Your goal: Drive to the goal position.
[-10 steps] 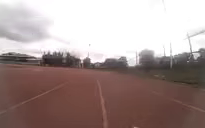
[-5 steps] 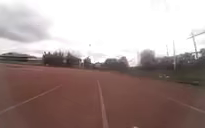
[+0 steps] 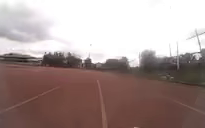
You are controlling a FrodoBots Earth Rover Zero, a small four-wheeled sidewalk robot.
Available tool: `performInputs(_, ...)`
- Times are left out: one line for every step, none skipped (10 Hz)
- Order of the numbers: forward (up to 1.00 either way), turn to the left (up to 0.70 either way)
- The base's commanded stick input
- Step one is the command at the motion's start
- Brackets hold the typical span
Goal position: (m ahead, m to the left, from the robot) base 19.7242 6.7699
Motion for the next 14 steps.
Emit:
performInputs(0.7,0.0)
performInputs(0.7,0.0)
performInputs(0.7,0.0)
performInputs(0.7,0.0)
performInputs(0.7,0.0)
performInputs(0.7,0.0)
performInputs(0.7,0.0)
performInputs(0.7,0.0)
performInputs(0.7,0.0)
performInputs(0.7,0.0)
performInputs(0.7,0.0)
performInputs(0.7,0.0)
performInputs(0.7,0.0)
performInputs(0.7,0.0)
